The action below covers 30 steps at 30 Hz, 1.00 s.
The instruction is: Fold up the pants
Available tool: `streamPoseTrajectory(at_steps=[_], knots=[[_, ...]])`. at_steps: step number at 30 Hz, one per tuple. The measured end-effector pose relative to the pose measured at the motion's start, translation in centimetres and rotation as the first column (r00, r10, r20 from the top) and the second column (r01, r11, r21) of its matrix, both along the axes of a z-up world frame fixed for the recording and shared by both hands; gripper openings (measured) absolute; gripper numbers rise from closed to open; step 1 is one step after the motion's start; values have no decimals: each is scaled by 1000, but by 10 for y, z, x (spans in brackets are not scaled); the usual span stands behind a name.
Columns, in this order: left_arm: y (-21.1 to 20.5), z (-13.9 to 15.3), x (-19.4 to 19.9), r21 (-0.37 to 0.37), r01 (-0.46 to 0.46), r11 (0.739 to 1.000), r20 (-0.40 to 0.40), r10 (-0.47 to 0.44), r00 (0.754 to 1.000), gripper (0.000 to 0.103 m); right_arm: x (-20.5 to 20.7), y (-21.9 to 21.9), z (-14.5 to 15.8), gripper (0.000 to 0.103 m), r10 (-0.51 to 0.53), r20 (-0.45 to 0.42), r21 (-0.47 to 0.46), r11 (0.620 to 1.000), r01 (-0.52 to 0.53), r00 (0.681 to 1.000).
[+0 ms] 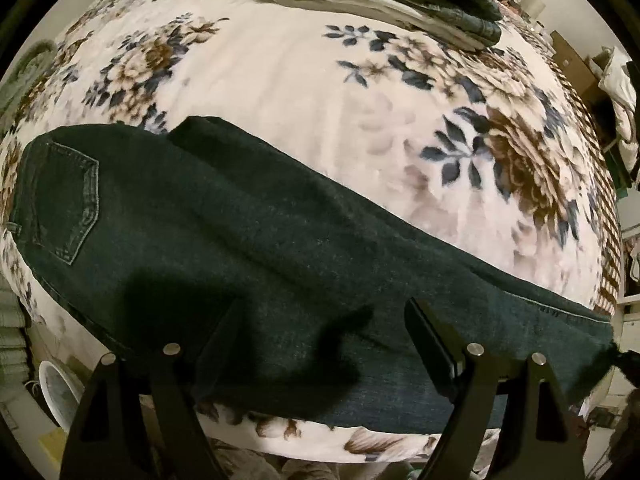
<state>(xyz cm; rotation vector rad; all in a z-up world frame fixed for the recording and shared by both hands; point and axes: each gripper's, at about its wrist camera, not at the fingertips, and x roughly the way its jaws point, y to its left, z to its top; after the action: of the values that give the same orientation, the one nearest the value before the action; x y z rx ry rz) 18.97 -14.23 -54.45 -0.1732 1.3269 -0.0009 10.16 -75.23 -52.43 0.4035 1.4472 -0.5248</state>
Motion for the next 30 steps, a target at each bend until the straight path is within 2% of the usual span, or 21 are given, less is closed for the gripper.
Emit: streamPoseTrajectory(at_steps=[2, 3, 4, 5, 6, 8, 13, 15, 17, 19, 22, 30], knots=[[-5, 0, 0, 9, 16, 1000, -2, -16, 1000, 83, -4, -15, -5, 27, -65, 8, 41, 997, 65, 998], [-8, 0, 0, 16, 24, 1000, -4, -24, 1000, 83, -4, -19, -1, 34, -77, 24, 34, 997, 76, 997], [-10, 0, 0, 20, 30, 999, -4, -30, 1000, 83, -3, -20, 4, 47, -70, 40, 26, 997, 70, 997], [-16, 1, 0, 27, 43, 999, -1, -43, 999, 83, -2, -19, 8, 52, -59, 53, 25, 998, 58, 997], [-20, 2, 0, 40, 50, 998, 3, -51, 999, 83, 1, -16, 9, 52, -38, 59, 29, 999, 37, 998], [-31, 5, 1, 45, 68, 997, 14, -69, 998, 83, 9, -10, 2, 57, 14, 17, 14, 1000, -15, 1000], [-65, 9, 7, 39, 121, 992, 31, -122, 992, 83, 30, 1, -47, 57, 79, -121, 39, 996, -75, 989], [-78, 10, 9, 34, 144, 989, 35, -145, 989, 83, 34, 9, -58, 55, 108, -138, 3, 994, -108, 985], [-84, 11, 9, 34, 159, 987, 38, -160, 986, 83, 36, 19, -55, 24, 136, -115, -40, 989, -141, 984], [-90, 11, 9, 33, 170, 985, 40, -171, 984, 83, 35, 33, -47, 15, 174, -97, -89, 979, -183, 980], [-94, 10, 6, 29, 171, 985, 32, -172, 985, 83, 31, 50, -29, 13, 211, -46, -171, 961, -216, 976], [-87, 13, -4, 27, 149, 988, 25, -150, 988, 83, 16, 65, 46, 13, 198, 133, -283, 947, -154, 971]])
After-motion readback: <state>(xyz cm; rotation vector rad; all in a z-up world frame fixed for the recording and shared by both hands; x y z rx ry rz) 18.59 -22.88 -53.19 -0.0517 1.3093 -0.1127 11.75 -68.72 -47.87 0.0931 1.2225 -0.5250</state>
